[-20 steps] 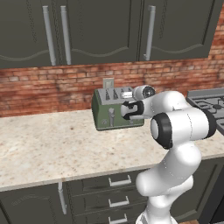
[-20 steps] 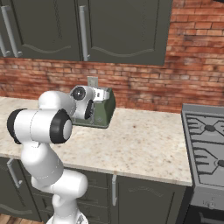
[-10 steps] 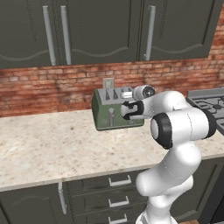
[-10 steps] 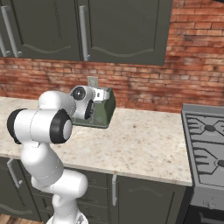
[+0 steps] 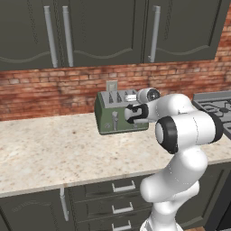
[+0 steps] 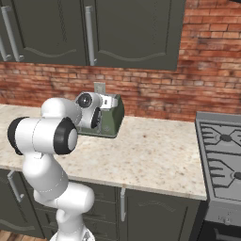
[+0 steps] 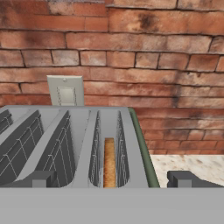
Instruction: Start the toaster. Once the lever pops up, take the bread to the plate on the dining counter.
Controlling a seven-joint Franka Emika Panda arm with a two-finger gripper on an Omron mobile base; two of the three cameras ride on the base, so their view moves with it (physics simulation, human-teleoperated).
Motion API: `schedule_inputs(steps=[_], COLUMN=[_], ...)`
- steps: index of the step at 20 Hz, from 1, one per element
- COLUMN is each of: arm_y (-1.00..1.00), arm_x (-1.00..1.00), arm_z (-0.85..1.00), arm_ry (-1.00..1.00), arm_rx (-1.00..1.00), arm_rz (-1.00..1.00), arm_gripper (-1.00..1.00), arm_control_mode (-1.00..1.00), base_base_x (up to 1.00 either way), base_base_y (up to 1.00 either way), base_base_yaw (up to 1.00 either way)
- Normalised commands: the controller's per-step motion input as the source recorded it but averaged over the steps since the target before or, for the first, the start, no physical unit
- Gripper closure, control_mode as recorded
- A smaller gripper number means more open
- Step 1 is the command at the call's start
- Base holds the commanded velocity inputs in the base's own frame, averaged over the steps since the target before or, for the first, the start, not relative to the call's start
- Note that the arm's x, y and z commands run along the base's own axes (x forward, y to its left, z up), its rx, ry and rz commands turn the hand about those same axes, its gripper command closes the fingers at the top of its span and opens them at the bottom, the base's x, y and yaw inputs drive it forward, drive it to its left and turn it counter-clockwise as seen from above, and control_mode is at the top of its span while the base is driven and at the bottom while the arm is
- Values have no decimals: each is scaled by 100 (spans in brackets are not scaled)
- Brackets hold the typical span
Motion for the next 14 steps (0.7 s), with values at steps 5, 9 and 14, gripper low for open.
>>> schedule_inputs(steps=[5, 9, 14], arm_y=[0, 0, 0], arm_x=[0, 0, 0], arm_z=[0, 0, 0], arm_ry=[0, 0, 0], arm_rx=[0, 0, 0], arm_rz=[0, 0, 0], arm_gripper=[-100, -100, -100], arm_control_mode=[-100, -100, -100], base_base_x=[0, 0, 0], base_base_y=[0, 0, 0], base_base_yaw=[0, 0, 0])
